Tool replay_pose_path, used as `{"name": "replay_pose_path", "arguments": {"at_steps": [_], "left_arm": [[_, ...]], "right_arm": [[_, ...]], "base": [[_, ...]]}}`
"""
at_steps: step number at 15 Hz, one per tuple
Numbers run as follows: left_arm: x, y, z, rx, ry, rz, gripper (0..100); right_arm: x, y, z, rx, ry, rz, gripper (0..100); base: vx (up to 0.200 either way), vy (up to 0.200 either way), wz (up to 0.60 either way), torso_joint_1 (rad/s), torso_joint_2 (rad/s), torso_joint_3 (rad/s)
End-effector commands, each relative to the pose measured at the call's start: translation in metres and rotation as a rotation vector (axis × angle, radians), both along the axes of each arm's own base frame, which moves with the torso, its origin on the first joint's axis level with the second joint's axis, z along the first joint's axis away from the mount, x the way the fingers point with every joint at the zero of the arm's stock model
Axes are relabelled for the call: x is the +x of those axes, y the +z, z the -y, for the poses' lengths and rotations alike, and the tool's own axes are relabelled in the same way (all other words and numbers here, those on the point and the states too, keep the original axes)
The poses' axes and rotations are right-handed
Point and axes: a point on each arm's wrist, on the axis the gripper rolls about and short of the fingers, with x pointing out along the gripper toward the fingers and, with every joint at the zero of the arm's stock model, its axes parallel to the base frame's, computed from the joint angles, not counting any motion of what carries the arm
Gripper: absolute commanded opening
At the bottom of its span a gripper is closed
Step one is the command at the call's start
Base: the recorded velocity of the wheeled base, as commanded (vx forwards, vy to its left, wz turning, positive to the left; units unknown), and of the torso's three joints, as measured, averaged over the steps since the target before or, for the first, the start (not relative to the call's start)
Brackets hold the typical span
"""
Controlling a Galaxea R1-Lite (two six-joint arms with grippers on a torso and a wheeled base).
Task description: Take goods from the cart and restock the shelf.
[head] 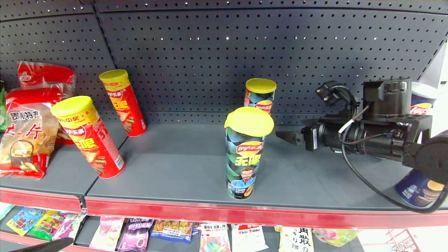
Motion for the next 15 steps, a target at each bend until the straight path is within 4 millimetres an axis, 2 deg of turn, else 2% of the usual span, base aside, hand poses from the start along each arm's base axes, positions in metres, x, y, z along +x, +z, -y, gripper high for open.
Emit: {"name": "replay_pose_path", "arguments": {"at_steps": [1,6,8,15], "left_arm": [[0.003,-0.001,0.001,0.008,-0.001,-0.021,100],[0.003,0.0,0.001,0.007,-0.001,-0.02,100],[0.004,0.0,0.002,0.01,0.001,-0.025,100],[0.003,0.002,0.001,0.006,0.007,-0.007,100]], "right_arm": [[-0.017,0.005,0.006,0.002,0.001,0.016,100],[-0.017,0.01,0.009,-0.017,-0.08,0.04,100],[-0.016,0.002,0.009,-0.032,-0.091,0.016,100],[0.031,-0.028,-0.008,-0.078,-0.202,-0.04,100]], "base": [[0.0,0.0,0.0,0.0,0.0,0.0],[0.0,0.0,0.0,0.0,0.0,0.0],[0.0,0.0,0.0,0.0,0.0,0.0],[0.0,0.0,0.0,0.0,0.0,0.0]]}}
